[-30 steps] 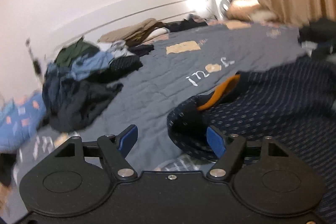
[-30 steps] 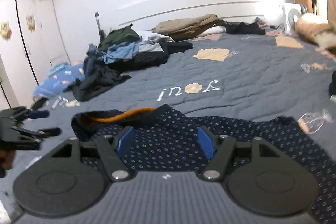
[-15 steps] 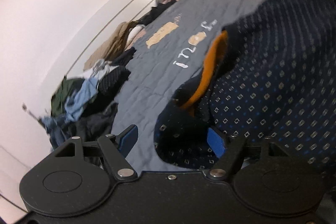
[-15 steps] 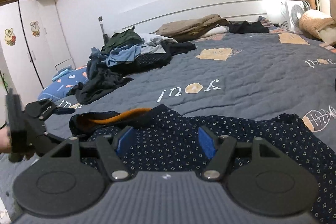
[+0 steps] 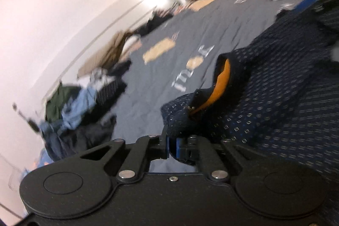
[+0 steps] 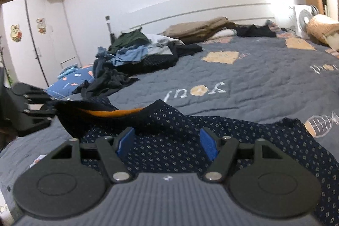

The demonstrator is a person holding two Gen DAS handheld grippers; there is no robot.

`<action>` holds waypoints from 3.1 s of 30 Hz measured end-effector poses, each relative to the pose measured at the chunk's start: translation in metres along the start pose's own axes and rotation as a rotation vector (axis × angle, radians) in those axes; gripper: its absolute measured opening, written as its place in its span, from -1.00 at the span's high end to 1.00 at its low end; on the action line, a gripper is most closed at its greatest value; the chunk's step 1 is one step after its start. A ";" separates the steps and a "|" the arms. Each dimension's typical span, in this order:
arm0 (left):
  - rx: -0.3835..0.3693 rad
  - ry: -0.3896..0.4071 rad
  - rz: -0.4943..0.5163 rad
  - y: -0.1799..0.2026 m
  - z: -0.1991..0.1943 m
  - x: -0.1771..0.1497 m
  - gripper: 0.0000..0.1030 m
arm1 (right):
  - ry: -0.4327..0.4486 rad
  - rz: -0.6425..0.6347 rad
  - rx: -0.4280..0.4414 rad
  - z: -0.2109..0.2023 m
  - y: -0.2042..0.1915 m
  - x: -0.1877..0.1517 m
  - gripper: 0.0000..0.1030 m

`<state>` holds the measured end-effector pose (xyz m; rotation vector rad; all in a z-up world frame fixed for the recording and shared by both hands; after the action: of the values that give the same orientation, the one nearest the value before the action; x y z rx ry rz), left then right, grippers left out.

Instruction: Fold clothes

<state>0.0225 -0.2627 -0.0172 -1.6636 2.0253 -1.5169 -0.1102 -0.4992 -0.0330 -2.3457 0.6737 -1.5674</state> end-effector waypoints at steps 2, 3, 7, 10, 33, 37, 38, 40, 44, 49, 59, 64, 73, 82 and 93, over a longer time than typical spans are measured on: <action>-0.016 0.025 0.004 0.009 -0.026 0.006 0.89 | 0.002 -0.023 0.017 -0.001 -0.006 -0.001 -0.35; -0.022 0.037 -0.002 0.015 -0.037 0.007 0.89 | 0.001 -0.038 0.024 -0.002 -0.009 -0.002 -0.36; -0.053 0.072 -0.072 0.045 -0.076 0.004 0.89 | -0.001 -0.144 0.042 -0.004 -0.024 -0.010 -0.52; -0.068 0.077 -0.200 0.069 -0.088 -0.008 0.89 | -0.013 -0.253 0.038 -0.004 -0.032 -0.021 -0.59; -0.091 0.070 -0.510 0.088 -0.080 -0.038 0.89 | -0.049 -0.694 0.119 0.029 -0.054 -0.047 -0.60; -0.096 0.069 -0.511 0.090 -0.080 -0.036 0.89 | -0.060 -0.735 0.148 0.036 -0.058 -0.051 -0.60; -0.097 0.068 -0.509 0.090 -0.080 -0.035 0.89 | -0.066 -0.751 0.152 0.039 -0.059 -0.052 -0.61; -0.097 0.065 -0.505 0.091 -0.080 -0.035 0.89 | -0.075 -0.779 0.157 0.042 -0.060 -0.054 -0.61; -0.099 0.061 -0.503 0.091 -0.080 -0.036 0.89 | -0.084 -0.826 0.160 0.048 -0.062 -0.057 -0.62; -0.103 0.063 -0.500 0.092 -0.081 -0.035 0.89 | -0.074 -0.847 0.147 0.059 -0.061 -0.055 -0.60; -0.097 0.059 -0.507 0.090 -0.081 -0.034 0.89 | -0.113 -0.687 0.181 0.061 -0.060 -0.048 0.84; -0.088 0.066 -0.522 0.088 -0.083 -0.036 0.89 | -0.050 -0.615 0.171 0.046 -0.067 -0.028 0.87; 0.000 0.106 -0.565 0.065 -0.094 -0.035 0.89 | 0.071 -0.557 0.168 0.010 -0.070 0.007 0.87; 0.131 0.191 -0.486 -0.003 -0.136 0.001 0.89 | 0.213 -0.590 0.138 -0.040 -0.102 0.066 0.87; 0.353 0.287 -0.307 -0.092 -0.243 0.078 0.89 | 0.420 -0.752 0.105 -0.129 -0.190 0.164 0.88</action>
<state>-0.0969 -0.1674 0.2067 -1.7449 1.5295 -2.1778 -0.1305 -0.4101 0.2338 -2.3293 -0.2879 -2.3581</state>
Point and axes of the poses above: each gripper's, at about its wrist camera, not at the fingertips, and z roughly the way its jaws point, y to its right, x to its top, the point moved 5 cm from there along z, roughly the way its jaws point, and after that the axes turned 13 degrees about z, right-handed, at the moved point
